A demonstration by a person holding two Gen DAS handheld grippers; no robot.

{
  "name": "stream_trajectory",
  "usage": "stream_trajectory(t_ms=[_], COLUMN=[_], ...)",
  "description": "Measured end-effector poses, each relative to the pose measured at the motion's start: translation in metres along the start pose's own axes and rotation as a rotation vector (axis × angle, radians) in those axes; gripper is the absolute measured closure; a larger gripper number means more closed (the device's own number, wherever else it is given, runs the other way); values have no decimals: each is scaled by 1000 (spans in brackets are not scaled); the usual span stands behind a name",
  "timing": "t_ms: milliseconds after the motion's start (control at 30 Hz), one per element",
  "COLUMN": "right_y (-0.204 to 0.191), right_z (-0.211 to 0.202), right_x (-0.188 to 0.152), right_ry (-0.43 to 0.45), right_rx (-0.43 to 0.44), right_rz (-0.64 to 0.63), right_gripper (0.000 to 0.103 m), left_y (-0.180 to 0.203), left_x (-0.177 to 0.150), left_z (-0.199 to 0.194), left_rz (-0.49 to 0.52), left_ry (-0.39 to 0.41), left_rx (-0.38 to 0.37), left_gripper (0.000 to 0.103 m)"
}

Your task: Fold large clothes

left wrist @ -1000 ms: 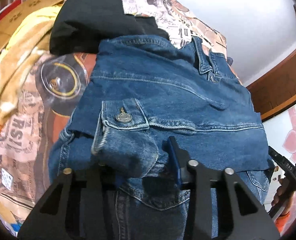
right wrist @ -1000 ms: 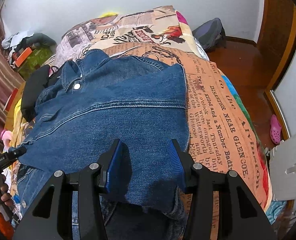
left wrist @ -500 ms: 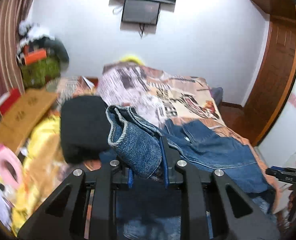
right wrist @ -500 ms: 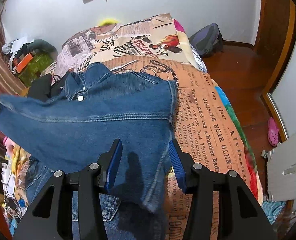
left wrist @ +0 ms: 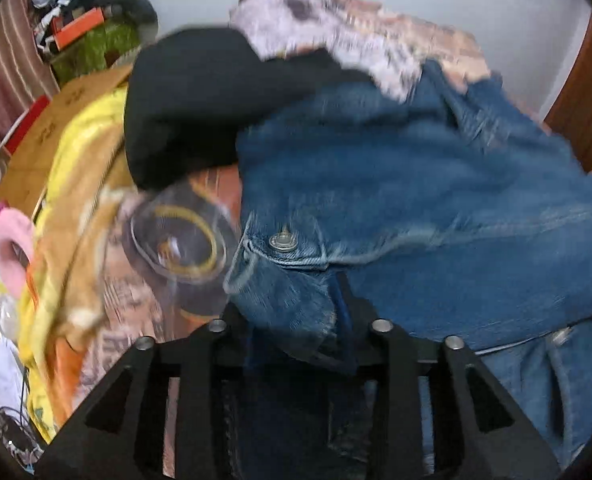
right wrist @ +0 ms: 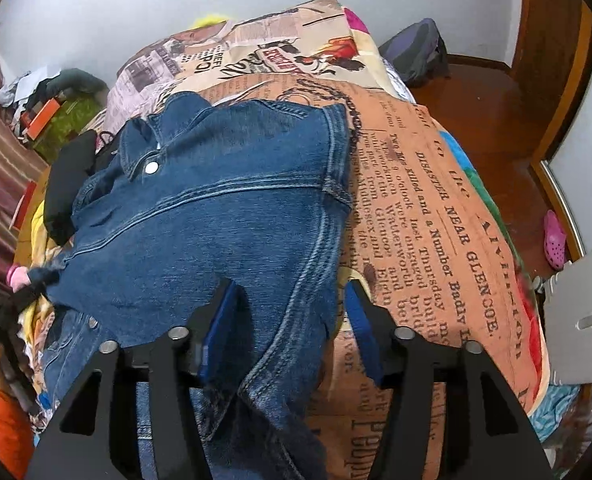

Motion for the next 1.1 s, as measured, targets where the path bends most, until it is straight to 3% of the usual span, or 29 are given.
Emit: stream_trajectory(t_ms=[167,233,467,667,800,933,1100], right_y=[3,6,11,10,12,15,23], right_z=[0,2,5,-4,0,17,38], right_x=[-3,-4,2,23,38,43,45], right_ry=[9,8,-13,22,35,-2,-68], right_rx=[21,44,91,53,55,85,175], right_rz=[24,56,124,62,63,90,165], right_gripper=[47,45,44,44,44,44,44], left_y=[-12,-19,-36,-62,-63,-66,-71], left_x=[-15,-20,-7,28,34,22,23], left_z=[-4,-6,-10,-19,2,36,61], left_rz=[9,-13,-123,-179,-220,-291,-394], left_ry=[35,31,-7,45,-19,-121,-153], left_rx=[84,65,-65,-48,-173,-243,-333], left_gripper=[27,23,21,21,21,21,21])
Point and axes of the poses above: each gripper's, at about its wrist camera, not at the fingertips, and z roughly the way its jaws point, y to its right, x to its top, the point moved 9 cm from there along z, roughly the way its jaws point, and after that the axes turned 1 degree about -x, right-handed, at the moved point
